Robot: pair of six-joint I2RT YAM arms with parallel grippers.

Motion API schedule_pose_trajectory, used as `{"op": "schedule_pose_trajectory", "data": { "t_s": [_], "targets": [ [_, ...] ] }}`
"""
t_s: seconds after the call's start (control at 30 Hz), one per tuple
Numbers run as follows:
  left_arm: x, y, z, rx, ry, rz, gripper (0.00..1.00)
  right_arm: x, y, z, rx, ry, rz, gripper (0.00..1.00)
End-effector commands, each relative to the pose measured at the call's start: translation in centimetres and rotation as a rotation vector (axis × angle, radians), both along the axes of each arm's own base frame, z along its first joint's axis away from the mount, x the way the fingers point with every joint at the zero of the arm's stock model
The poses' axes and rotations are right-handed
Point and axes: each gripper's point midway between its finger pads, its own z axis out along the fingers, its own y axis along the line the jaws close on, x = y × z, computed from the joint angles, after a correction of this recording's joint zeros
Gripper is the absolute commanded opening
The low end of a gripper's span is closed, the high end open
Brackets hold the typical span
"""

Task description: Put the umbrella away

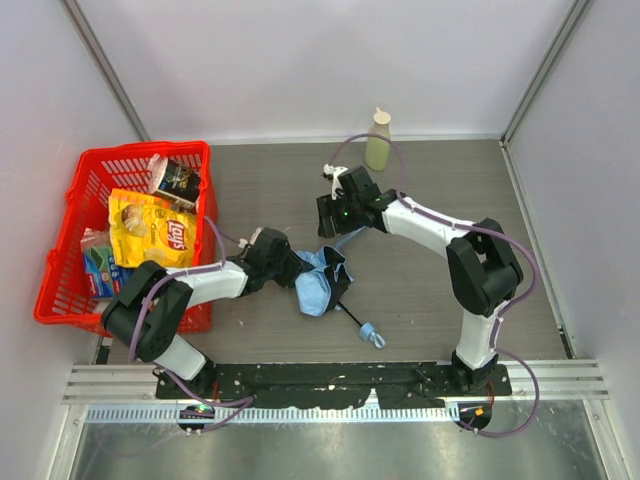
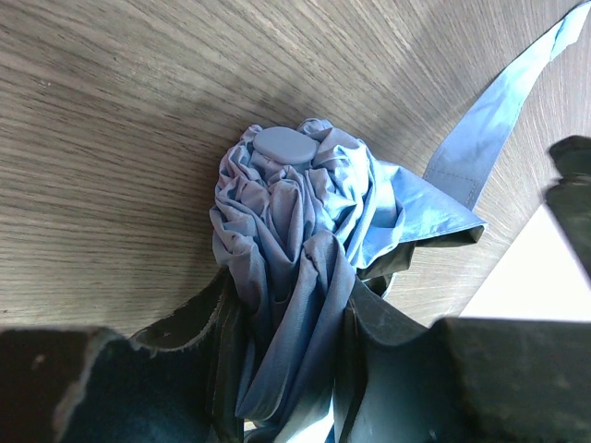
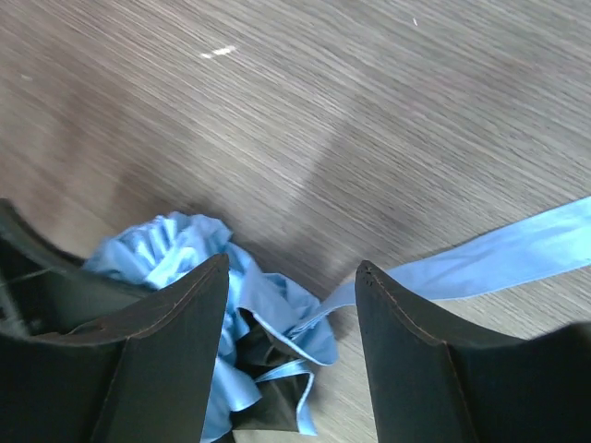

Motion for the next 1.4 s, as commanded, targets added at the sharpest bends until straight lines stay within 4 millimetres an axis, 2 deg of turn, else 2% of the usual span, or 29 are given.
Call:
{"op": "schedule_pose_trajectory", "data": {
  "t_s": [0.0, 0.07, 0.17, 0.23, 0.27, 0.3, 0.33, 0.47, 0.5, 0.57, 0.63, 0.7, 0.77, 0.8, 0.87, 0.9, 0.93, 0.97, 1.0, 1.03, 1.07, 1.1, 1.17, 1.23, 1.33, 1.37],
  "targets": [
    [-6.1, 6.1, -6.6, 0.289, 0.252, -0.003, 0.0, -1.5, -2.3, -2.7, -0.269, -0.011, 0.013, 0.61],
    [-6.1, 6.1, -6.5, 0.289, 0.252, -0.002, 0.0, -2.2, -2.8, -3.4, -0.274, -0.016, 0.021, 0.56],
    [-6.2, 6.2, -6.7, 0.296, 0.258, -0.002, 0.0, -2.8, -2.4, -3.4, -0.234, -0.025, 0.057, 0.51],
    [-6.2, 6.2, -6.8, 0.297, 0.263, -0.003, 0.0, -3.0, -2.7, -3.2, -0.236, -0.032, 0.052, 0.34],
    [-6.2, 6.1, -6.8, 0.294, 0.267, -0.004, 0.0, -3.2, -3.1, -3.4, -0.248, -0.029, 0.042, 0.21],
    [-6.3, 6.1, -6.9, 0.296, 0.269, -0.006, 0.0, -3.2, -3.7, -3.0, -0.265, -0.043, 0.023, 0.18],
    [-6.3, 6.2, -6.8, 0.296, 0.269, -0.004, 0.0, -3.6, -4.8, -3.8, -0.304, -0.037, 0.006, 0.16],
    [-6.3, 6.3, -6.7, 0.298, 0.268, 0.001, 0.0, -4.1, -9.6, -4.2, -0.468, -0.087, -0.1, 0.17],
    [-6.3, 6.3, -6.8, 0.302, 0.273, -0.001, 0.0, -3.9, -10.5, -3.3, -0.489, -0.121, -0.135, 0.19],
    [-6.3, 6.3, -6.8, 0.305, 0.281, -0.001, 0.0, -4.6, -11.3, -2.9, -0.495, -0.126, -0.145, 0.22],
    [-6.4, 6.2, -6.9, 0.307, 0.287, -0.002, 0.0, -5.2, -11.6, -2.2, -0.489, -0.118, -0.152, 0.3],
    [-6.4, 6.2, -6.9, 0.306, 0.288, 0.001, 0.0, -5.7, -11.7, -1.4, -0.472, -0.119, -0.16, 0.34],
    [-6.5, 6.3, -6.9, 0.306, 0.292, 0.006, 0.0, -6.5, -10.1, 0.5, -0.4, -0.153, -0.133, 0.35],
    [-6.5, 6.3, -6.9, 0.308, 0.29, 0.006, 0.0, -6.4, -9.1, 2.2, -0.337, -0.191, -0.129, 0.36],
    [-6.5, 6.4, -7.0, 0.309, 0.297, 0.011, 0.0, -7.1, -6.1, 5.3, -0.18, -0.219, -0.108, 0.38],
    [-6.6, 6.4, -7.0, 0.309, 0.302, 0.013, 0.0, -8.3, -4.0, 6.4, -0.099, -0.22, -0.072, 0.4],
    [-6.6, 6.3, -7.0, 0.309, 0.31, 0.014, 0.0, -8.8, -1.7, 9.0, 0.029, -0.279, -0.027, 0.44],
    [-6.7, 6.3, -7.2, 0.31, 0.322, 0.014, 0.0, -11.1, 0.1, 9.2, 0.07, -0.304, 0.075, 0.51],
    [-6.7, 6.2, -7.1, 0.307, 0.328, 0.012, 0.0, -11.8, 1.3, 11.6, 0.143, -0.402, 0.105, 0.54],
    [-6.8, 6.1, -7.2, 0.313, 0.338, 0.008, 0.0, -13.8, 1.9, 10.2, 0.102, -0.467, 0.199, 0.62],
    [-7.0, 6.3, -7.3, 0.322, 0.353, 0.009, 0.0, -13.6, 1.8, 11.2, 0.084, -0.581, 0.221, 0.65],
    [-7.0, 6.4, -7.3, 0.331, 0.359, 0.012, 0.0, -14.6, 2.1, 10.2, 0.077, -0.59, 0.244, 0.69],
    [-7.3, 6.6, -7.4, 0.345, 0.378, 0.013, 0.0, -14.7, 2.2, 9.1, 0.006, -0.649, 0.285, 0.7],
    [-7.4, 6.6, -7.6, 0.339, 0.388, 0.016, 0.0, -14.8, 2.8, 6.6, -0.073, -0.666, 0.321, 0.71],
    [-7.4, 6.4, -7.8, 0.336, 0.395, 0.016, 0.0, -14.3, 3.0, 4.1, -0.193, -0.74, 0.313, 0.71],
    [-7.4, 6.5, -7.8, 0.337, 0.396, 0.018, 0.0, -14.0, 2.9, 4.1, -0.217, -0.769, 0.275, 0.71]
  ]
}}
